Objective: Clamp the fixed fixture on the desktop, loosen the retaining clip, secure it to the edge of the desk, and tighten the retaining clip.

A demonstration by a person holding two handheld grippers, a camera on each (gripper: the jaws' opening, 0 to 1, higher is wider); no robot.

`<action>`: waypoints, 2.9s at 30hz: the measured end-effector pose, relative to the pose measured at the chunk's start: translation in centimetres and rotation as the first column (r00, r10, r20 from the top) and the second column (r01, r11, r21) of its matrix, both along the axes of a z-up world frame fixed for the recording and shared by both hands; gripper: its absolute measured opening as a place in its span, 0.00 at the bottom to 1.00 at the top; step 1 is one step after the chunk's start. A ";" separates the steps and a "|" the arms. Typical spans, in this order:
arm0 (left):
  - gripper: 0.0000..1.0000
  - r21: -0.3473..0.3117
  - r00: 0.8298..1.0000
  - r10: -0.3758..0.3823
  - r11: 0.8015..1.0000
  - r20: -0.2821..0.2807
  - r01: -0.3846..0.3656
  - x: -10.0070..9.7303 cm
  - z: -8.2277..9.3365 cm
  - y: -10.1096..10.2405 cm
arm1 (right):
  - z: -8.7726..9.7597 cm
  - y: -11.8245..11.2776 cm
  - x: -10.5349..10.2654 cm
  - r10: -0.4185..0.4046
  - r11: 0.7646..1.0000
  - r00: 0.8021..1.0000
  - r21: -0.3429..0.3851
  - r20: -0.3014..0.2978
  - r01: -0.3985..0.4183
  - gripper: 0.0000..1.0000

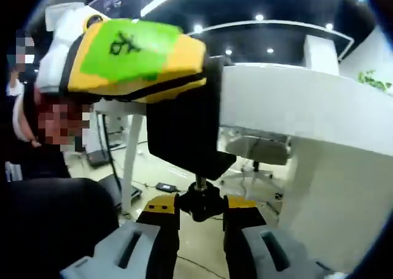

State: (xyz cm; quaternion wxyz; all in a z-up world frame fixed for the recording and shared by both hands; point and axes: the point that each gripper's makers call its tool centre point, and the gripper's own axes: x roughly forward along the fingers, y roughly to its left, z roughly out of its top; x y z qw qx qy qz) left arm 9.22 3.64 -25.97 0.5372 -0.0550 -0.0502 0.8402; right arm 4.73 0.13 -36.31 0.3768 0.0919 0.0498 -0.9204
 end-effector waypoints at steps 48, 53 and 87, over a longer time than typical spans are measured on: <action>0.01 0.055 1.000 -0.011 0.998 0.010 0.011 -0.1 0.3 0.0 | 0.0 1.9 -0.5 -0.603 0.796 0.797 -0.093 -0.032 0.599 0.79; 0.01 0.055 1.000 -0.012 0.998 0.008 0.012 -0.1 0.4 0.1 | -1.1 1.9 -1.1 -0.601 0.799 0.796 -0.017 -0.076 0.601 0.86; 0.01 0.061 1.000 -0.010 0.998 -0.007 0.010 -0.1 0.2 0.1 | 1.0 0.9 -1.9 -0.485 0.871 0.862 0.012 -0.147 0.492 0.27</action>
